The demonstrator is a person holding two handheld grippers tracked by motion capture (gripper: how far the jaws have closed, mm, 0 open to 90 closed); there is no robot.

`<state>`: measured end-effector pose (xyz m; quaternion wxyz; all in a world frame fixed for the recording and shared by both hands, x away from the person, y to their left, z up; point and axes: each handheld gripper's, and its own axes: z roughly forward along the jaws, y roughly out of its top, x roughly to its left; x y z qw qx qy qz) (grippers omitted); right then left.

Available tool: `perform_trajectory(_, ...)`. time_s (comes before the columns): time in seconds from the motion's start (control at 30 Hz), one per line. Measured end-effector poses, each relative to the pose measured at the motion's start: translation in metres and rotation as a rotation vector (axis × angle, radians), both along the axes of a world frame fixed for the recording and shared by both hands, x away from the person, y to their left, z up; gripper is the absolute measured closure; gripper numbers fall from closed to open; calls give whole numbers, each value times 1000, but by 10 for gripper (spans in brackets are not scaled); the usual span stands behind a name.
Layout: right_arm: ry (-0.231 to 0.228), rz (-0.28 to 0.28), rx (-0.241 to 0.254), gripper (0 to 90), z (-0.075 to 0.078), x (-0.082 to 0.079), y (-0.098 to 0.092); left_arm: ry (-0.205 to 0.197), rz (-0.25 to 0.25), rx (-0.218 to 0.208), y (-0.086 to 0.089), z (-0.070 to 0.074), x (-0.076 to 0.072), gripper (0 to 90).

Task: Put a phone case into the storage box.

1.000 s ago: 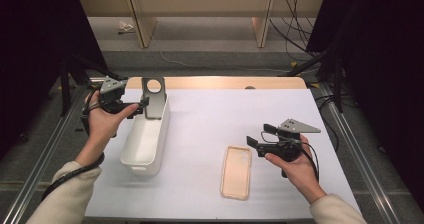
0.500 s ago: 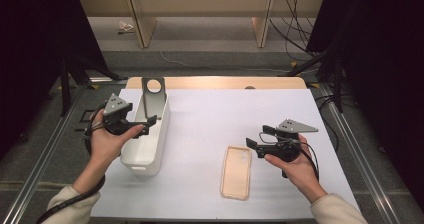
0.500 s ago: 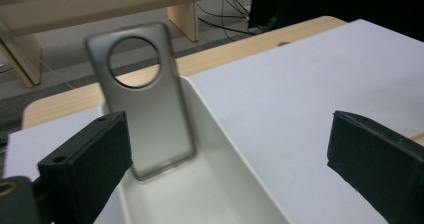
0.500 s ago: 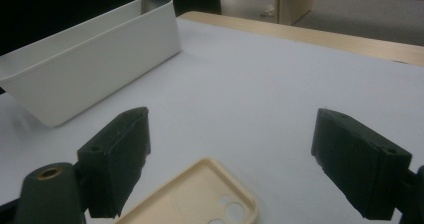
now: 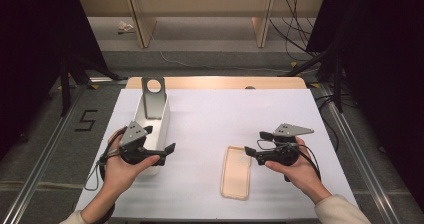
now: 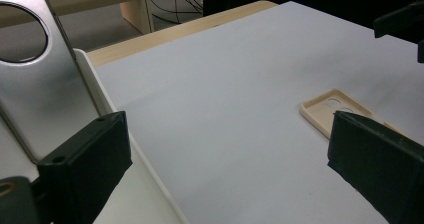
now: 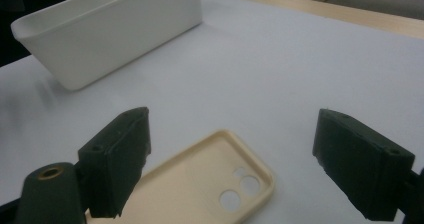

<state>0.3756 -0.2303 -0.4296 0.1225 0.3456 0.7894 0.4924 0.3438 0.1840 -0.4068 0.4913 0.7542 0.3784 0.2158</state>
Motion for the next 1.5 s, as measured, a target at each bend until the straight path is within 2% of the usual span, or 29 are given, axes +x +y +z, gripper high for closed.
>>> perform_trajectory(0.1,-2,13,-8,164,0,-2,-1,-6,-8,-6,-1,-3,-7,36)
perform_trajectory(0.3,-5,22,-14,164,0,-2,1,0,-27,18,-5,-10,-14,36)
perform_trajectory(1.5,-9,19,-8,164,2,-2,0,12,-40,23,-7,-13,-12,38)
